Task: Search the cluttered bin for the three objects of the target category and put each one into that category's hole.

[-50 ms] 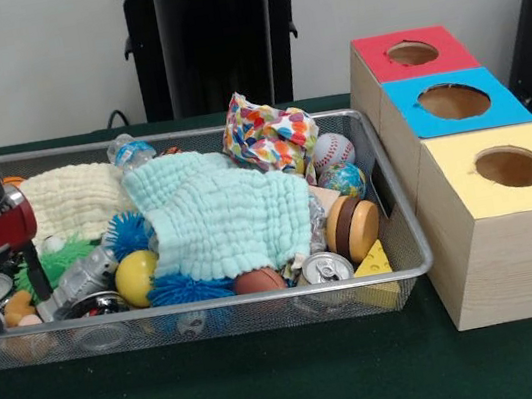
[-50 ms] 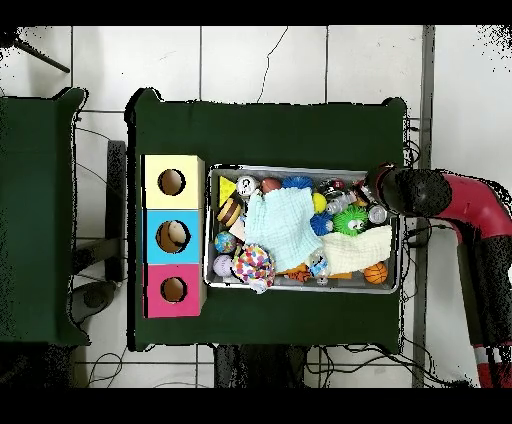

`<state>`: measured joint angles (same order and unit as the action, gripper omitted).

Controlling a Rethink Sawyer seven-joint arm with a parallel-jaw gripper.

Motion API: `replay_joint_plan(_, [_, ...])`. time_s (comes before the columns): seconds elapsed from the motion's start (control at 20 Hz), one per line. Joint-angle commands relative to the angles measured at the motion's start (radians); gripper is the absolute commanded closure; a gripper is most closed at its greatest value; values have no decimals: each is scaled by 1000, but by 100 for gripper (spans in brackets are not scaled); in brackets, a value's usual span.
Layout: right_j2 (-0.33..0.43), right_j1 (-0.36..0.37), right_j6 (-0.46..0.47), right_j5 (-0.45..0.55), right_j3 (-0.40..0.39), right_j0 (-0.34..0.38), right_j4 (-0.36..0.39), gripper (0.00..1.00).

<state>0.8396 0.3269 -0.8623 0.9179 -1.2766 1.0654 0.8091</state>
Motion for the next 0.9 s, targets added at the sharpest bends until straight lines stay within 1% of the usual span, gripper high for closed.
replay_joint_plan(0.05, [-17, -91, 236, -52, 71, -38, 46, 0])
replay_joint_plan(0.25, [-34, -92, 182, -79, 58, -56, 55, 0])
replay_joint_plan(0.55, [-38, -98, 156, -102, 48, -62, 55, 0])
replay_joint_plan(0.75, [-24, -137, 147, -137, 41, -64, 44, 0])
replay_joint_plan(0.9, [-28, -160, 139, -163, 45, -73, 57, 0])
